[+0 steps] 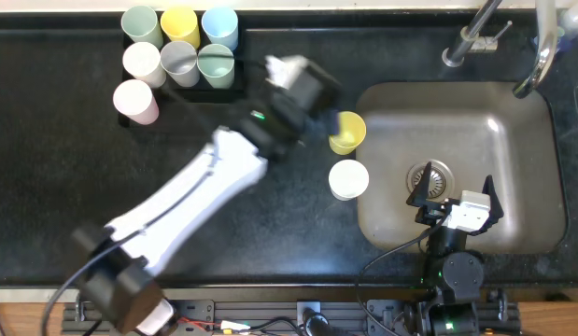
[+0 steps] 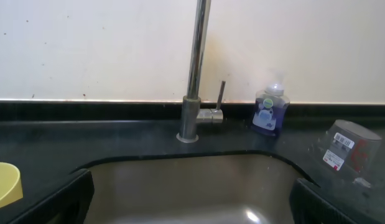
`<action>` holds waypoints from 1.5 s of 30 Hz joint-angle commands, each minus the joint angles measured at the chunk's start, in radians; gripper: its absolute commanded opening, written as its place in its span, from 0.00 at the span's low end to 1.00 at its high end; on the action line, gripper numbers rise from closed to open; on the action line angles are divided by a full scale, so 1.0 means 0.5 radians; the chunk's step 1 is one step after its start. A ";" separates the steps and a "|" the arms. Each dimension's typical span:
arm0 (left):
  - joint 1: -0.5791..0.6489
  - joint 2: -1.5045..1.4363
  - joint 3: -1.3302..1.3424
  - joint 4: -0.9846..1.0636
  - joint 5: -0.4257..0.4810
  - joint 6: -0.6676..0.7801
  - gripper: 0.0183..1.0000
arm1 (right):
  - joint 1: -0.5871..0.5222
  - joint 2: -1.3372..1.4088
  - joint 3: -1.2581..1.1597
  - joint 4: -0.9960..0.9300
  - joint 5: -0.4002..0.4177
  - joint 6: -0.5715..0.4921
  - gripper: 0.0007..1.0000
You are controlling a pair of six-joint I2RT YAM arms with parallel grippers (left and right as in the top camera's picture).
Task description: Store Cups
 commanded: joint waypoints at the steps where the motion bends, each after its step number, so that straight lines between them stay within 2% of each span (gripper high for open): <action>1: -0.085 0.094 0.008 0.023 -0.064 -0.266 1.00 | -0.013 -0.015 -0.027 0.011 0.002 0.002 1.00; 18: -0.049 0.291 0.008 0.082 0.314 -0.272 1.00 | -0.013 -0.015 -0.027 0.011 0.002 0.002 1.00; 42: 0.054 0.433 0.008 0.127 0.350 -0.284 1.00 | -0.013 -0.015 -0.027 0.011 0.002 0.002 1.00; 44: 0.057 0.443 0.008 0.125 0.350 -0.318 0.95 | -0.013 -0.015 -0.027 0.011 0.002 0.002 1.00; 45: 0.059 0.443 0.008 0.125 0.350 -0.326 0.84 | -0.013 -0.015 -0.027 0.011 0.002 0.002 1.00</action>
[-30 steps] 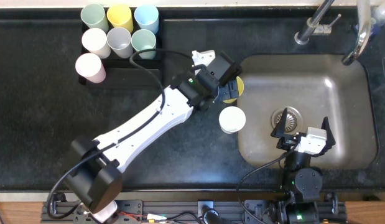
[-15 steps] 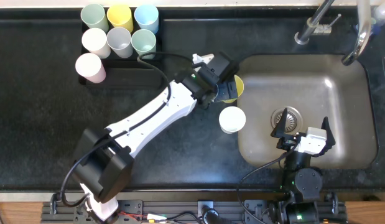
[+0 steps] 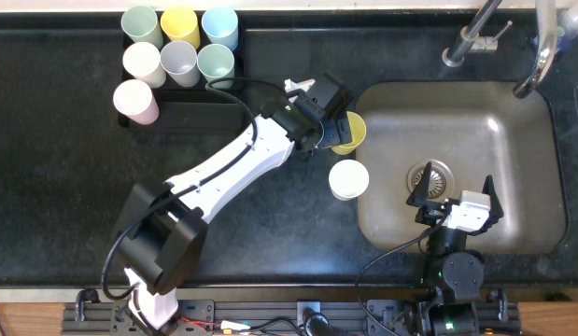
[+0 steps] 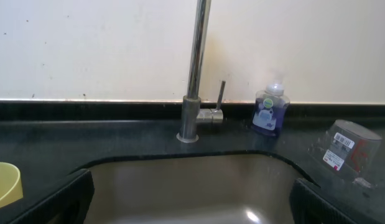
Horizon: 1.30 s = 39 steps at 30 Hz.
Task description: Store Cups
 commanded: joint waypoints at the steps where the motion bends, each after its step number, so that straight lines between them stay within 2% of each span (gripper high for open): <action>1: 0.006 0.030 0.009 0.005 0.012 -0.060 0.67 | -0.013 -0.015 -0.027 0.011 0.002 0.002 1.00; 3: 0.008 0.030 0.011 0.014 0.011 -0.059 0.28 | -0.013 -0.015 -0.027 0.011 0.002 0.002 1.00; 4: 0.008 0.029 0.015 0.020 0.002 -0.058 0.19 | -0.013 -0.015 -0.027 0.011 0.002 0.002 0.99; 6: 0.010 0.029 0.043 0.018 -0.020 -0.056 0.07 | -0.013 -0.015 -0.027 0.011 0.002 0.002 1.00; 7: 0.015 0.027 0.070 0.010 -0.035 -0.050 0.05 | -0.013 -0.015 -0.027 0.011 0.002 0.002 1.00; 13: 0.105 -0.076 0.301 -0.207 -0.253 -0.050 0.02 | -0.013 -0.015 -0.027 0.011 0.002 0.002 1.00; 17: 0.251 -0.228 0.405 -0.404 -0.373 -0.052 0.02 | -0.013 -0.015 -0.027 0.011 0.002 0.002 1.00; 25: 0.867 -0.411 0.406 -0.885 -0.323 -0.217 0.02 | -0.013 -0.015 -0.027 0.011 0.002 0.002 1.00; 30: 1.206 -0.408 0.349 -0.945 -0.203 -0.216 0.02 | -0.013 -0.015 -0.027 0.011 0.002 0.002 1.00; 34: 1.347 -0.397 0.291 -0.944 -0.159 -0.215 0.02 | -0.013 -0.015 -0.027 0.011 0.002 0.002 1.00; 39: 1.369 -0.343 0.289 -0.911 -0.169 -0.208 0.02 | -0.013 -0.015 -0.027 0.011 0.002 0.002 1.00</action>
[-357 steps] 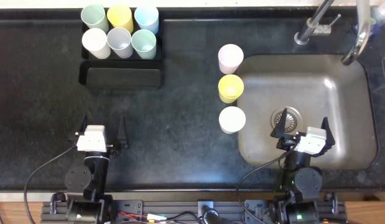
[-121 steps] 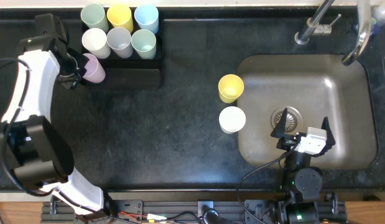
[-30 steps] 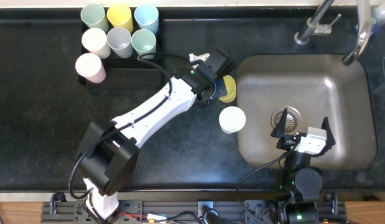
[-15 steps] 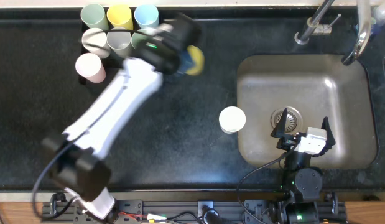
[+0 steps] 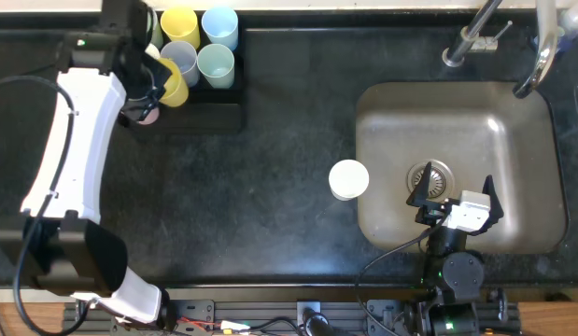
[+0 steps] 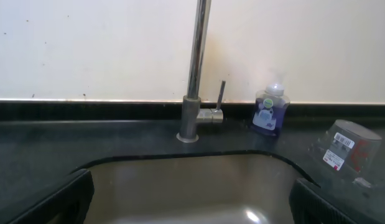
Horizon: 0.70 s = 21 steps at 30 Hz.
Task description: Store Cups
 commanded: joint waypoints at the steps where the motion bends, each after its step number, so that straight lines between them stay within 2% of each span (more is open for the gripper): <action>1: -0.005 0.057 -0.009 0.034 0.034 -0.022 0.02 | -0.013 -0.015 -0.027 0.011 0.002 0.002 1.00; 21: 0.046 0.296 -0.009 0.079 0.034 -0.021 0.02 | -0.013 -0.015 -0.027 0.011 0.002 0.002 1.00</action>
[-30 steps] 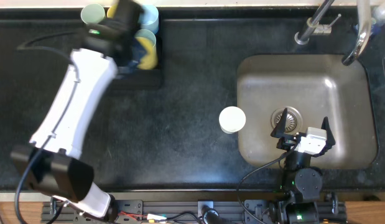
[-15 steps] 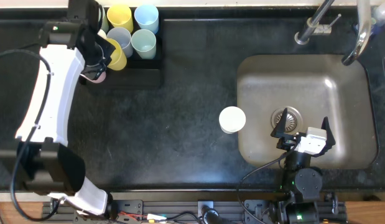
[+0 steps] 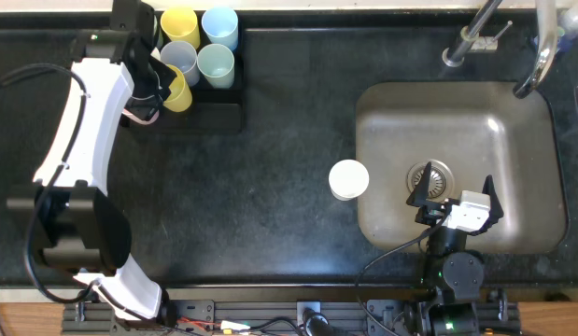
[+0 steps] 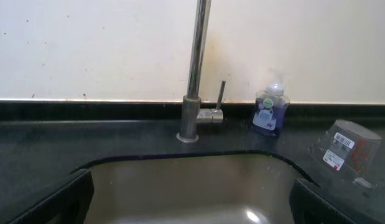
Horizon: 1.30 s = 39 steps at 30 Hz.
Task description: Store Cups
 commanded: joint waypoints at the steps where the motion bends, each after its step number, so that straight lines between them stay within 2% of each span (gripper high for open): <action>1: 0.013 0.082 -0.005 0.002 0.011 -0.021 0.02 | -0.013 -0.015 -0.027 0.011 0.002 0.002 1.00; 23: 0.013 0.092 -0.210 0.154 -0.002 -0.023 0.04 | -0.013 -0.015 -0.027 0.011 0.002 0.002 1.00; 26: 0.013 0.092 -0.256 0.186 0.007 -0.022 0.08 | -0.013 -0.015 -0.027 0.011 0.002 0.001 1.00; 28: 0.012 0.092 -0.262 0.181 0.006 -0.021 0.21 | -0.013 -0.015 -0.027 0.011 0.002 0.002 1.00; 29: 0.012 0.092 -0.262 0.182 0.006 -0.021 0.36 | -0.013 -0.015 -0.027 0.011 0.002 0.002 1.00; 30: 0.012 0.091 -0.262 0.182 0.005 -0.021 0.58 | -0.013 -0.015 -0.027 0.011 0.002 0.002 1.00; 31: 0.013 0.091 -0.262 0.182 0.005 -0.021 1.00 | -0.013 -0.015 -0.027 0.011 0.002 0.001 1.00; 39: 0.005 -0.024 -0.262 0.175 -0.005 -0.013 1.00 | -0.013 -0.015 -0.027 0.011 0.002 0.002 0.99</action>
